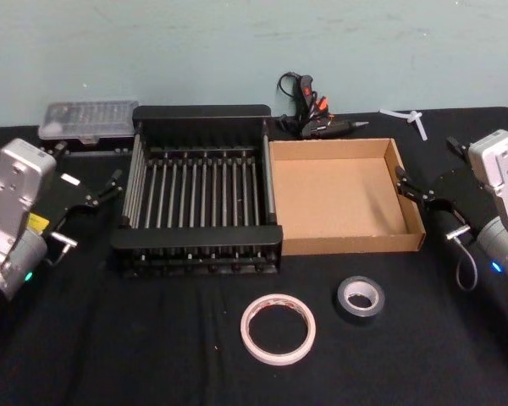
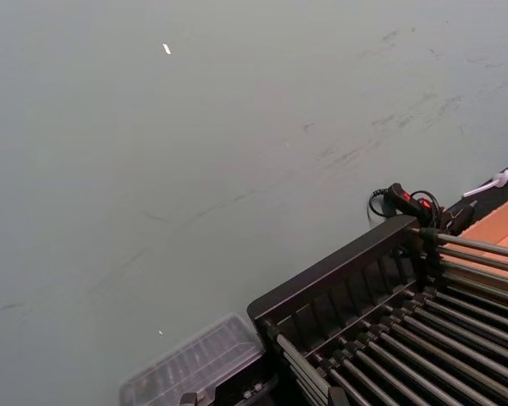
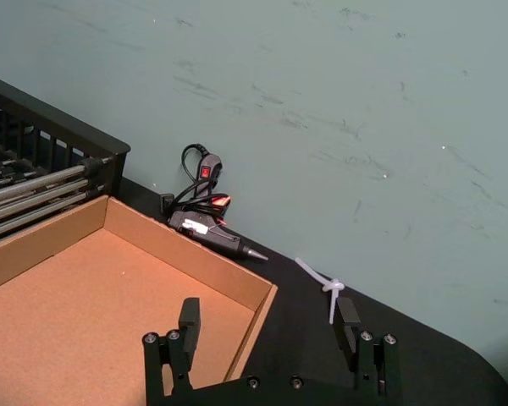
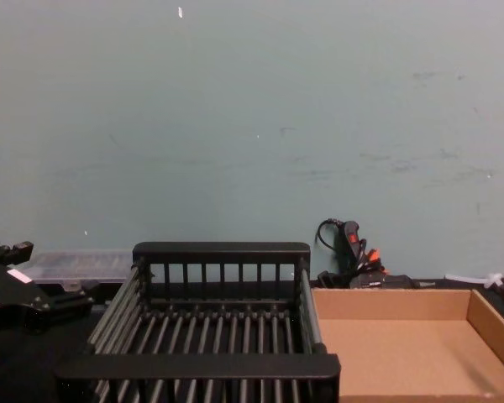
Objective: Pick up the white tape and place it into the black box , Pick up the silver tape and place it into the brown box.
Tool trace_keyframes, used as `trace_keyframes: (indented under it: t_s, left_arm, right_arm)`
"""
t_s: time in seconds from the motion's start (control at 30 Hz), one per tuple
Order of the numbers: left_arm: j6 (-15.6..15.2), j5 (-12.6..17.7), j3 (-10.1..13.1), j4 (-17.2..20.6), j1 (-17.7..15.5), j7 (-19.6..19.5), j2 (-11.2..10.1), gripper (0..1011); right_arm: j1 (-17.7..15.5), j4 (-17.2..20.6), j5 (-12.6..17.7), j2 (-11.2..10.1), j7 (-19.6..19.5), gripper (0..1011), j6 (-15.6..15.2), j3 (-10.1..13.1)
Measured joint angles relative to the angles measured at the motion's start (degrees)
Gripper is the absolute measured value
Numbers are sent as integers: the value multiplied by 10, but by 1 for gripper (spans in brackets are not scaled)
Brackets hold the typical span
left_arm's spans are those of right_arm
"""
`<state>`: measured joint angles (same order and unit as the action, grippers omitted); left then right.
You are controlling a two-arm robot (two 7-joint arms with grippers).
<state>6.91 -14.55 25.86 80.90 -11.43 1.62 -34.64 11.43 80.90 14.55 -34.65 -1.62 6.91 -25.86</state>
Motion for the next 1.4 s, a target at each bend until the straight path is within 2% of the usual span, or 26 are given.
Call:
trace_keyframes:
  t_s: [1.4]
  left_arm:
    - [0,0,0,0,0,0,0,1001]
  right_arm:
    - [0,0,0,0,0,1002,0,0]
